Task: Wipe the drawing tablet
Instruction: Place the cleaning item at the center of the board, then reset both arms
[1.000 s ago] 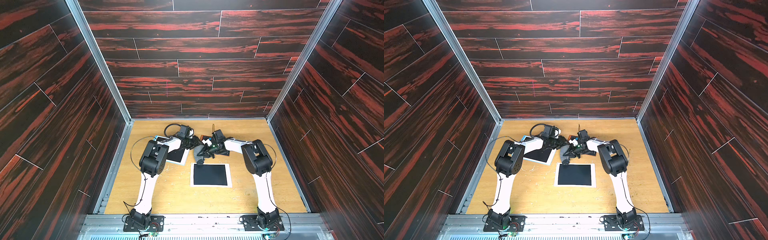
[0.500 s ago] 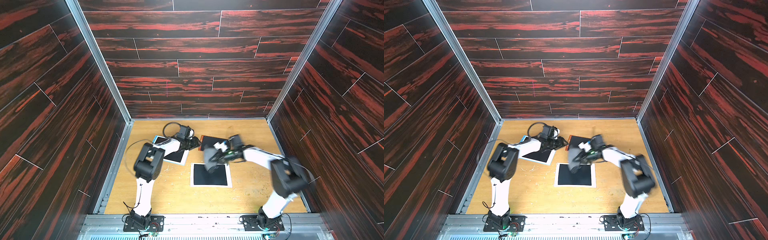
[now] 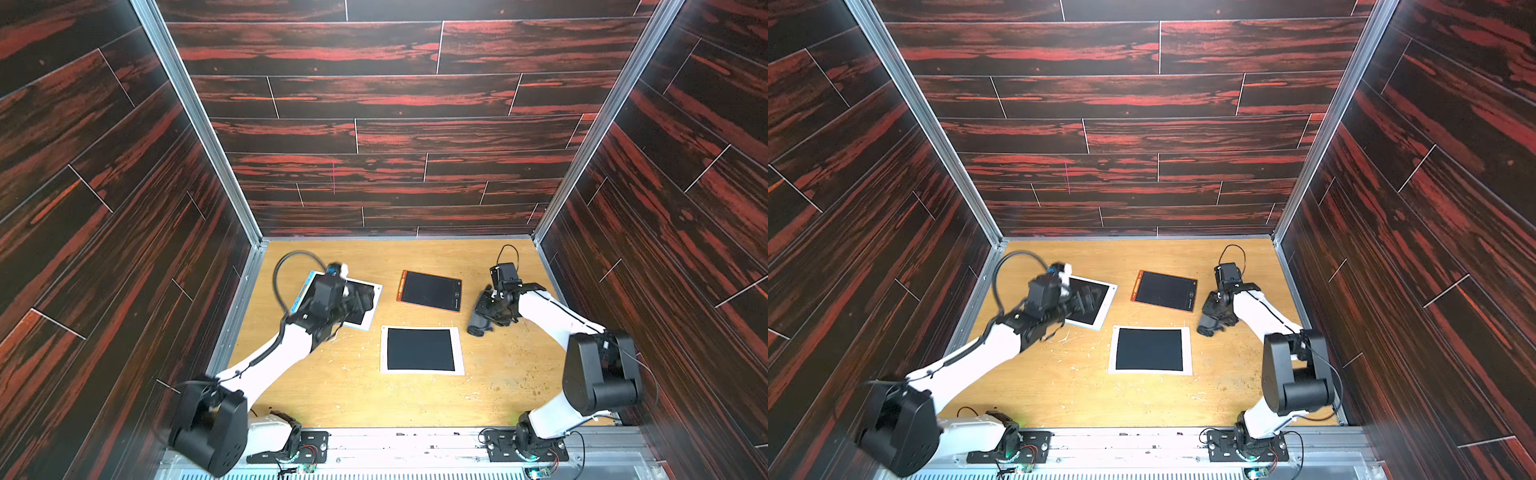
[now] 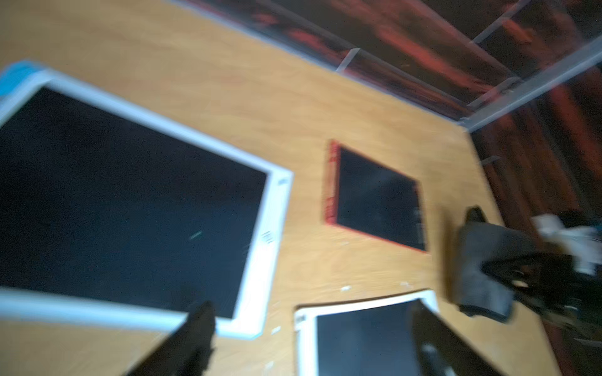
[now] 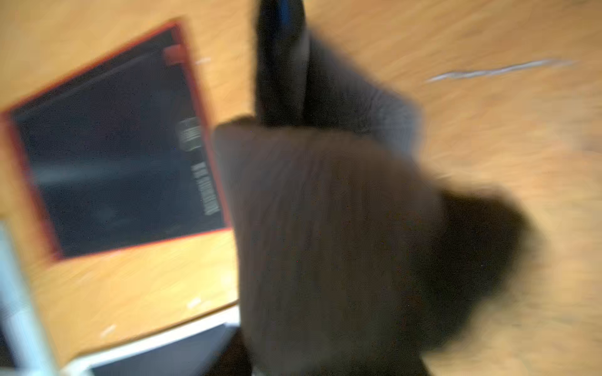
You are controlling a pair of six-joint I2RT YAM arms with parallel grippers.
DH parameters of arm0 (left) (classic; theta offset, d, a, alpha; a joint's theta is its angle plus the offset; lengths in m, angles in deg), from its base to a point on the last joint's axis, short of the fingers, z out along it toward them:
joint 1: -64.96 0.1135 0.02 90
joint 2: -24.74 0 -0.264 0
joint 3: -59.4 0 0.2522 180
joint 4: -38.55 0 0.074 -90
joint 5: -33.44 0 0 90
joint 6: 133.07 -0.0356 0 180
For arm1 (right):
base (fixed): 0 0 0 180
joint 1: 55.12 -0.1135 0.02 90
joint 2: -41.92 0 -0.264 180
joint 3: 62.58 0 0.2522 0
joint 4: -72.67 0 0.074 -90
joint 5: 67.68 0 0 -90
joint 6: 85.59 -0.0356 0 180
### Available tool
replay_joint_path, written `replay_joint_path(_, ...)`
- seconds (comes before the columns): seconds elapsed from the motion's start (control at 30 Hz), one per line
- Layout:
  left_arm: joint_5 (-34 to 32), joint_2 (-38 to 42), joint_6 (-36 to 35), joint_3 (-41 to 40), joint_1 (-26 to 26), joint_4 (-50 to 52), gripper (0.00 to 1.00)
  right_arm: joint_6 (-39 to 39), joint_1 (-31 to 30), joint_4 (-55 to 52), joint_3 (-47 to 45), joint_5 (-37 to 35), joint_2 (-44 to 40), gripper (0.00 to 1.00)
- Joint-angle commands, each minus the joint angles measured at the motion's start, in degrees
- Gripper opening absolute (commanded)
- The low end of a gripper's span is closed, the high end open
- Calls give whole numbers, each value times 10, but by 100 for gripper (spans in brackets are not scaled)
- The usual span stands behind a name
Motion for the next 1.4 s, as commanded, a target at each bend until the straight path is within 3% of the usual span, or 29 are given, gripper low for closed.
replay_joint_path(0.0,-142,72,1,-44,31,28,100,-22,7,-20,16,-133,-24,99)
replay_joint_path(0.1,-258,146,-1,-86,63,39,100,-48,12,32,-19,-240,-108,99)
replay_joint_path(0.2,-411,211,-10,-115,70,39,100,56,11,303,-184,-284,-265,99)
replay_joint_path(0.27,-494,230,-79,-151,71,-17,100,130,11,557,-320,-284,-320,99)
replay_joint_path(0.37,-485,205,-253,-237,73,-203,100,321,12,933,-463,-193,-243,99)
replay_joint_path(0.4,-472,189,-301,-259,73,-256,100,389,11,985,-477,-149,-201,99)
replay_joint_path(0.43,-452,165,-340,-282,74,-309,100,453,8,1003,-479,-107,-158,99)
replay_joint_path(0.53,-410,83,-369,-312,87,-424,100,470,-3,947,-430,-103,-80,99)
replay_joint_path(0.6,-366,49,-398,-315,90,-479,100,477,-6,927,-410,-35,-58,99)
replay_joint_path(0.77,-276,-5,-330,-338,153,-619,100,454,-10,971,-411,-138,-38,99)
replay_joint_path(0.83,-217,-33,-322,-323,177,-618,100,405,7,1136,-472,-237,-18,99)
replay_joint_path(0.87,-200,-54,-319,-316,185,-627,100,388,20,1205,-506,-242,-14,99)
replay_joint_path(0.97,-196,-145,-322,-287,191,-660,100,376,55,1220,-528,-93,-3,99)
replay_joint_path(1.03,-224,-210,-328,-257,194,-717,100,370,59,1229,-514,-110,17,99)
replay_joint_path(1.1,-210,-159,-310,-233,198,-580,100,338,82,1072,-453,-85,-8,99)
replay_joint_path(1.13,-172,-153,-306,-213,209,-518,100,318,110,1016,-436,-30,-17,99)
replay_joint_path(1.17,-154,-167,-298,-205,221,-526,100,305,131,988,-429,0,-24,99)
replay_joint_path(1.37,-142,-163,-287,-194,233,-502,100,307,131,1008,-436,2,-20,99)
